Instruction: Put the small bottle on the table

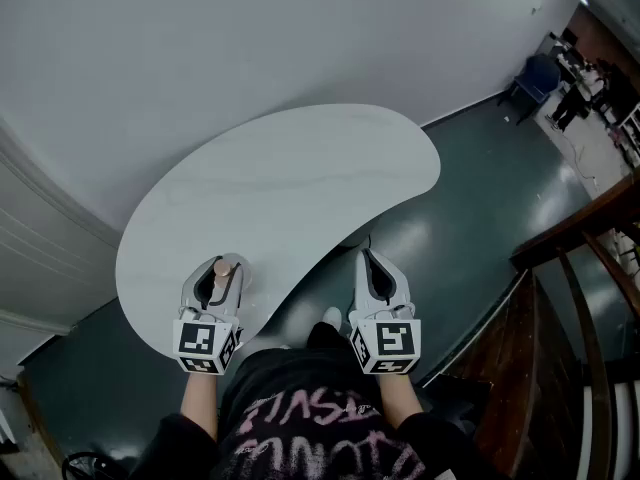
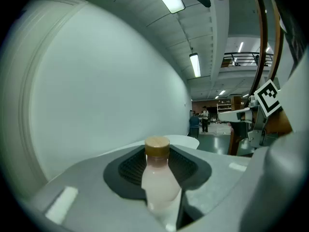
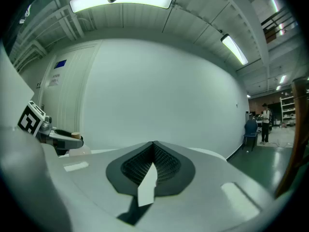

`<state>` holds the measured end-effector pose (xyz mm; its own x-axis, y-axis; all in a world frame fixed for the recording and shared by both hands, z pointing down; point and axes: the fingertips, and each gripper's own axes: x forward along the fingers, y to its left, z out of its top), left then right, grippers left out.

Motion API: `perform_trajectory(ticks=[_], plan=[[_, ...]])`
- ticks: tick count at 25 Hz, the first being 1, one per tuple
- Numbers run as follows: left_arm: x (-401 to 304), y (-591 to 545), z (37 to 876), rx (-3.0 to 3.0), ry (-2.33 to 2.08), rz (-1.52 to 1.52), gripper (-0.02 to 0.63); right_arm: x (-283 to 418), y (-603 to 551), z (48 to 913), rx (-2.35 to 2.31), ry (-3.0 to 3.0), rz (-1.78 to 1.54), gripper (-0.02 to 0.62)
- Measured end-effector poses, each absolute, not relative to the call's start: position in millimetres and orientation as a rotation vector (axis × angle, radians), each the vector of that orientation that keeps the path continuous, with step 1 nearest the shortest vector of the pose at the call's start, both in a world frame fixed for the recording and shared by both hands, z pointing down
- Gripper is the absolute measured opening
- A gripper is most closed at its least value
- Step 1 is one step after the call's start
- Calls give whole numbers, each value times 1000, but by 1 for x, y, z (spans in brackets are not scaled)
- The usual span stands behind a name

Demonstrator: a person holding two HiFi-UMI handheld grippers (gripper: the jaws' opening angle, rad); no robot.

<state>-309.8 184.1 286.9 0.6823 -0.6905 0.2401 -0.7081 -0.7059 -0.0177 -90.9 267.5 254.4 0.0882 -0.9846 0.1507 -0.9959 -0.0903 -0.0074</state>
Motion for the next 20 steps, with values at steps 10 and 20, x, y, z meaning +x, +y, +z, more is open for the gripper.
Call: perform_trajectory(ticks=[10,20], plan=[[-316,176,285,2816,-1162,343,149,-99,260,254,2233,-2036,171,8],[-328,168,285,2818,-1160,317,149,-111,252,245,2225,-2056,115,11]])
